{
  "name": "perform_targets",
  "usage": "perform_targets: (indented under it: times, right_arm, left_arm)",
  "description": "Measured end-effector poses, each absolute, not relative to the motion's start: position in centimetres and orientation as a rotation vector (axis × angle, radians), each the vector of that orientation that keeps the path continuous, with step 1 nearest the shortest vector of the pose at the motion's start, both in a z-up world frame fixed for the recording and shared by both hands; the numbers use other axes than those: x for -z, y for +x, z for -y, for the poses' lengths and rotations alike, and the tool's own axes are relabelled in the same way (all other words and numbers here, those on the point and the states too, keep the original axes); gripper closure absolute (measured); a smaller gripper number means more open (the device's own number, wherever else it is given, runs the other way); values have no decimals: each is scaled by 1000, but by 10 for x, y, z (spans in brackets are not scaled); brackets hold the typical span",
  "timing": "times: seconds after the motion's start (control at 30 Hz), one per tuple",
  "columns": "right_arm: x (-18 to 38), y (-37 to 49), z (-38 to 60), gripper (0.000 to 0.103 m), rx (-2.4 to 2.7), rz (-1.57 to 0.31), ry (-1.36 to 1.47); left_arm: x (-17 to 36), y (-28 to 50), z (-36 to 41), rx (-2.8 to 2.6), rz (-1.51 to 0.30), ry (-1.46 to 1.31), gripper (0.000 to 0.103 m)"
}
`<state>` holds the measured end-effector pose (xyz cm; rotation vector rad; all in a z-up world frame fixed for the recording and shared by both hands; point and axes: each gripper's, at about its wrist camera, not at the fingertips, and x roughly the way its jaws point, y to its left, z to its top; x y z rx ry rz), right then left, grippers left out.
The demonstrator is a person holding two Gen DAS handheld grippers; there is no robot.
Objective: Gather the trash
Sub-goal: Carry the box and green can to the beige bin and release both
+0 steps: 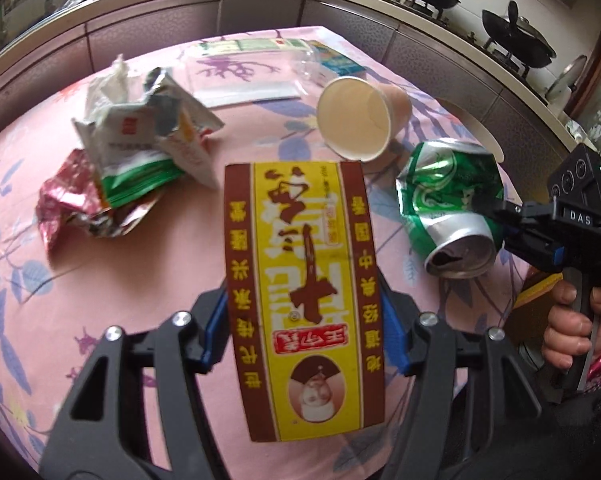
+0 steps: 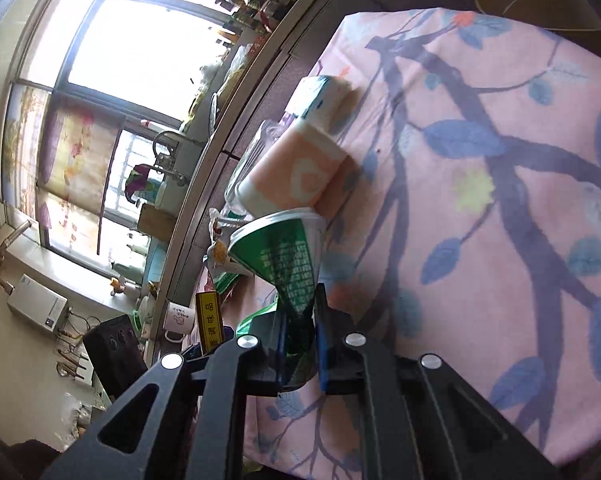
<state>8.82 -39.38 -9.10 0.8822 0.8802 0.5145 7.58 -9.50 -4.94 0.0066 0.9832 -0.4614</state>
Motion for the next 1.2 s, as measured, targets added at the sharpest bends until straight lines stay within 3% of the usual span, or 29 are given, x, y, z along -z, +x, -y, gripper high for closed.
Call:
perform_targets:
  times: [0.63,0.93,1.2]
  right_arm:
    - [96,90,516,94,-383,-688,1061]
    - [100,97,552,94,-365,-621,1087]
    - [91,120,624,94,-178,-512,1077]
  left_arm:
    - [25,115,261,779,-984,213,43]
    - [18,130,301,847,-1017,211,43]
    - [5,190,375,889,-1003,229,43]
